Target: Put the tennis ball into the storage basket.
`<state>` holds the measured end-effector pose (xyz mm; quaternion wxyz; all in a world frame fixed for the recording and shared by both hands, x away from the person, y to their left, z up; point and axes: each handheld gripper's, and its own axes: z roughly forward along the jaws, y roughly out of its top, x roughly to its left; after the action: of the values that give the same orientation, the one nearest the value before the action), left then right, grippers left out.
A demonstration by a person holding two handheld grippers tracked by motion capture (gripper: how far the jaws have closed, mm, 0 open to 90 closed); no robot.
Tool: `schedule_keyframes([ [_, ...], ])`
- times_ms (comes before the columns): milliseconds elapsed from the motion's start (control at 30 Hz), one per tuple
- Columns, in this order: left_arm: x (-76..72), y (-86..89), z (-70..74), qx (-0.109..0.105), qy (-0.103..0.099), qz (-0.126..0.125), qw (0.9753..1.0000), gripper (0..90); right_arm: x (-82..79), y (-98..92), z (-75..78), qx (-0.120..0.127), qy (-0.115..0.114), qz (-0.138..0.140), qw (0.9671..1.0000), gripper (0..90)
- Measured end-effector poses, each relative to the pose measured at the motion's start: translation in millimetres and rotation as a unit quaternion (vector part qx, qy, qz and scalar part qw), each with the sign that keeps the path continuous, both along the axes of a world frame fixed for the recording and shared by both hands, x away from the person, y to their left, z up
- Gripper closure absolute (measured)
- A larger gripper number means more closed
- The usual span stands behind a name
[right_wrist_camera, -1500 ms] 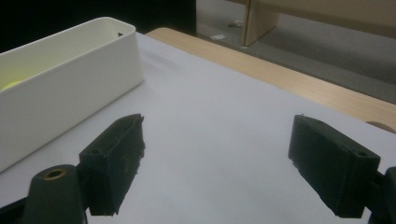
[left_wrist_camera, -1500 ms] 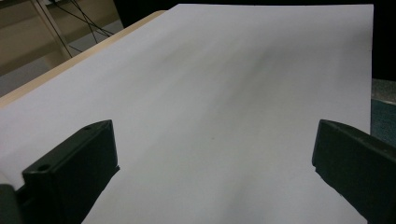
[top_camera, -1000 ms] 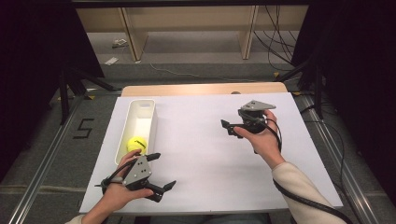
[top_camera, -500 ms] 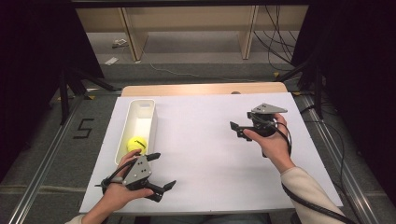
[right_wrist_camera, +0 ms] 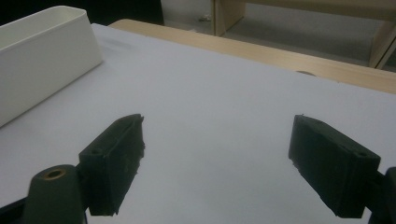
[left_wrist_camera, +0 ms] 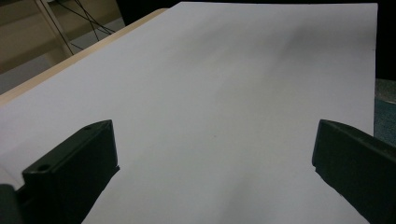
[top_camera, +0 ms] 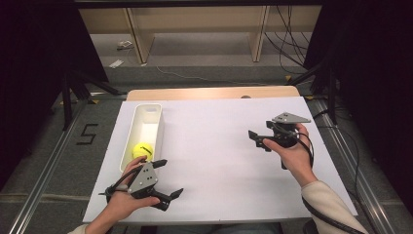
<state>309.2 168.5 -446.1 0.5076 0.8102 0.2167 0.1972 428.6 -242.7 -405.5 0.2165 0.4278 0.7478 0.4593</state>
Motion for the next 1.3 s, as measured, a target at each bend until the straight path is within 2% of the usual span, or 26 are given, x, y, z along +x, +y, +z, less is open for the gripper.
schedule_keyframes([
  [500,0.2,-0.1,-0.5,0.001,0.001,0.000,1.0000,0.0,-24.6,-27.3,-6.9,-0.003,0.007,-0.017,0.9998,18.6],
  [1033,0.3,0.3,-0.8,0.001,0.002,0.002,1.0000,0.0,-43.4,-47.3,-19.2,-0.003,0.020,-0.031,0.9993,18.4],
  [1300,0.3,0.2,-0.6,0.001,0.001,0.001,1.0000,0.0,-54.2,-55.8,-24.5,-0.005,0.018,-0.036,0.9992,18.3],
])
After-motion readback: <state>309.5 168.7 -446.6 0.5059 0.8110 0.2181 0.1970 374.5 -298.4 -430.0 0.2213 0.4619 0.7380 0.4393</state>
